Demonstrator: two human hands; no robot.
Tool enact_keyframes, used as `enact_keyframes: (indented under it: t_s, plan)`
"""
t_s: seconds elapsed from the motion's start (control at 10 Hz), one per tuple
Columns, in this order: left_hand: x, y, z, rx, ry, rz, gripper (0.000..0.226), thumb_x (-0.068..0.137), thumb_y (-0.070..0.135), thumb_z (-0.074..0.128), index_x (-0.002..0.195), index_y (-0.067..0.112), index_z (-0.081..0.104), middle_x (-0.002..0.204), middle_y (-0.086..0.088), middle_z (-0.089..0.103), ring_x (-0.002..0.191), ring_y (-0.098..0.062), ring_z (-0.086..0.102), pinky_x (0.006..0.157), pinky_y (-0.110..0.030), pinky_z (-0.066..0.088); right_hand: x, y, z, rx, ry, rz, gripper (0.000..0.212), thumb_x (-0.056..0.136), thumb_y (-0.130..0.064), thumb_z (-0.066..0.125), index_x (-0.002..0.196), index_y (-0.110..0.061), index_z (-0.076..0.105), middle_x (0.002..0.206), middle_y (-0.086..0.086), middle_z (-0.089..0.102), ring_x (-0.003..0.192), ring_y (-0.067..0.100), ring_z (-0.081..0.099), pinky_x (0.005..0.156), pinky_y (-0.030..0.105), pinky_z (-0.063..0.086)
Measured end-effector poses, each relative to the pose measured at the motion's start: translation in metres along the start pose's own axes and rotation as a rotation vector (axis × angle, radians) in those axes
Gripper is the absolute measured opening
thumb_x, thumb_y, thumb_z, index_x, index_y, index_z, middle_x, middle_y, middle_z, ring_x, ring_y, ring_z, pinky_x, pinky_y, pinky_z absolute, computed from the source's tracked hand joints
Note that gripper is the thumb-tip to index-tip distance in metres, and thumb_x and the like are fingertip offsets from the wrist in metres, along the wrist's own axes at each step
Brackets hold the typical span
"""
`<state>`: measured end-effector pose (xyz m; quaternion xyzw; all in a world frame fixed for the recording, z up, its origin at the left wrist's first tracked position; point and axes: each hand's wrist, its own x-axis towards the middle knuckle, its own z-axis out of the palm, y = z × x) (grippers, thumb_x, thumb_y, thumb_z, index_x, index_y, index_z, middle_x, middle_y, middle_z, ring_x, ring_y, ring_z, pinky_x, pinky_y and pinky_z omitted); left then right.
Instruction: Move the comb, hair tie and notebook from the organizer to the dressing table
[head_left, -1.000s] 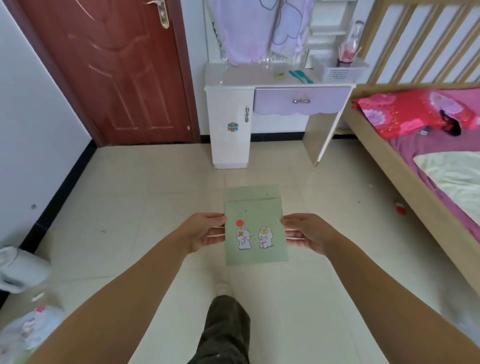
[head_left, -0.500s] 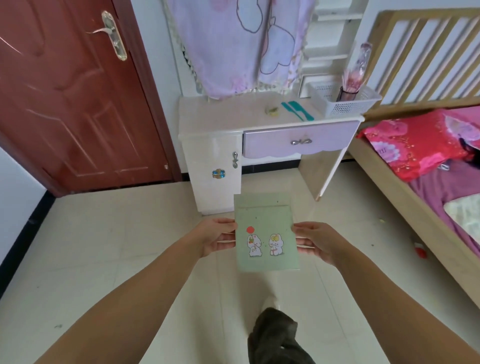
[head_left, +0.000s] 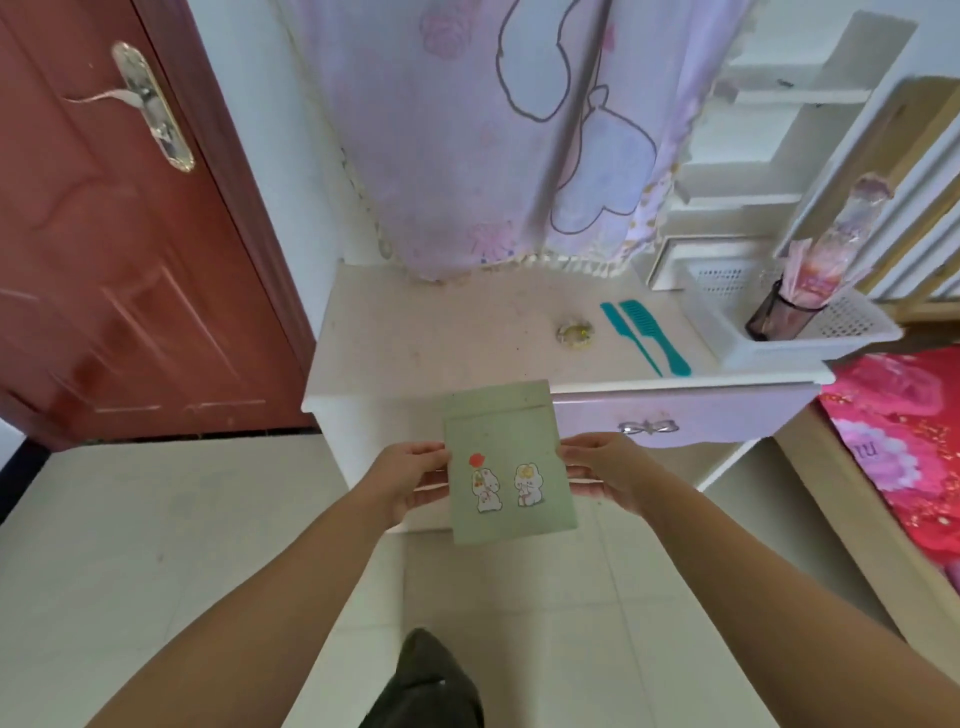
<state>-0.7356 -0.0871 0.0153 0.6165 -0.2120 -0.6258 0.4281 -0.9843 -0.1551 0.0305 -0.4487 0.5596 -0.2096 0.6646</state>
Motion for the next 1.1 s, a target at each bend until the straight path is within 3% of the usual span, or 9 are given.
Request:
enact_keyframes:
  t_s: [0.3,0.4,0.5,0.6,0.7,0.8,0.9,1.0,1.1]
  plan:
    - [0.192,0.110,0.004,0.249,-0.014,-0.027,0.007,0.087,0.008,0.057,0.088,0.007,0.064,0.081,-0.008,0.070,0.073,-0.019,0.067,0.063,-0.030,0.054,0.183,-0.077,-0.011,0.019,0.187,0.053,0.009,0.085,-0.007,0.062,0.093,-0.005,0.066,0.087,0.010,0.072,0.077,0.018,0.068,0.061,0.026,0.055]
    - [0.239,0.134,0.013,0.380,0.026,-0.026,0.010,0.086,0.009,0.058,0.077,0.009,0.063,0.079,-0.010,0.069,0.067,-0.018,0.065,0.061,-0.029,0.053,0.227,-0.093,-0.014,-0.064,0.272,0.080,0.017,0.086,-0.008,0.061,0.100,0.000,0.065,0.096,0.013,0.069,0.087,0.023,0.065,0.075,0.033,0.056]
    - [0.275,0.139,0.022,0.543,0.078,-0.004,0.015,0.083,0.012,0.061,0.068,0.009,0.061,0.078,-0.014,0.067,0.061,-0.019,0.062,0.061,-0.030,0.053,0.262,-0.099,-0.015,-0.157,0.300,0.126,0.025,0.085,-0.013,0.063,0.106,0.002,0.061,0.093,0.011,0.063,0.085,0.023,0.058,0.074,0.032,0.052]
    - [0.300,0.137,0.028,0.713,0.110,-0.003,0.024,0.080,0.018,0.063,0.058,0.010,0.058,0.072,-0.015,0.066,0.065,-0.025,0.062,0.072,-0.038,0.055,0.291,-0.100,-0.017,-0.312,0.319,0.136,0.032,0.084,-0.015,0.064,0.110,0.003,0.060,0.098,0.011,0.062,0.084,0.025,0.059,0.084,0.040,0.054]
    - [0.314,0.138,0.032,0.858,0.101,-0.033,0.033,0.078,0.026,0.064,0.051,0.014,0.048,0.066,-0.010,0.060,0.063,-0.025,0.057,0.065,-0.038,0.051,0.308,-0.101,-0.019,-0.496,0.303,0.148,0.035,0.084,-0.021,0.063,0.105,0.007,0.063,0.099,0.017,0.066,0.087,0.029,0.062,0.091,0.048,0.051]
    - [0.321,0.142,0.034,0.990,0.088,-0.072,0.037,0.073,0.037,0.065,0.053,0.016,0.042,0.062,-0.004,0.054,0.062,-0.024,0.052,0.057,-0.030,0.038,0.319,-0.105,-0.023,-0.721,0.217,0.171,0.036,0.085,-0.026,0.060,0.086,0.010,0.067,0.088,0.021,0.073,0.074,0.032,0.069,0.075,0.042,0.056]
    - [0.323,0.150,0.037,1.158,0.067,-0.127,0.037,0.072,0.044,0.065,0.062,0.015,0.046,0.071,-0.002,0.055,0.072,-0.025,0.057,0.060,-0.028,0.039,0.324,-0.112,-0.024,-0.878,0.170,0.208,0.030,0.084,-0.030,0.061,0.073,-0.001,0.061,0.067,0.013,0.070,0.052,0.022,0.063,0.050,0.025,0.048]
    - [0.321,0.153,0.038,1.226,0.054,-0.091,0.032,0.077,0.045,0.060,0.075,0.013,0.053,0.085,-0.006,0.062,0.085,-0.027,0.061,0.066,-0.030,0.042,0.324,-0.119,-0.021,-0.942,0.134,0.249,0.027,0.086,-0.030,0.061,0.074,-0.007,0.052,0.054,0.003,0.058,0.045,0.016,0.062,0.043,0.024,0.045]
    - [0.310,0.145,0.030,1.324,0.079,0.066,0.025,0.087,0.040,0.048,0.082,0.016,0.051,0.097,-0.006,0.062,0.088,-0.025,0.057,0.070,-0.032,0.042,0.315,-0.129,-0.027,-0.894,0.161,0.224,0.027,0.089,-0.027,0.057,0.096,-0.001,0.057,0.080,0.012,0.068,0.070,0.026,0.071,0.066,0.038,0.058]
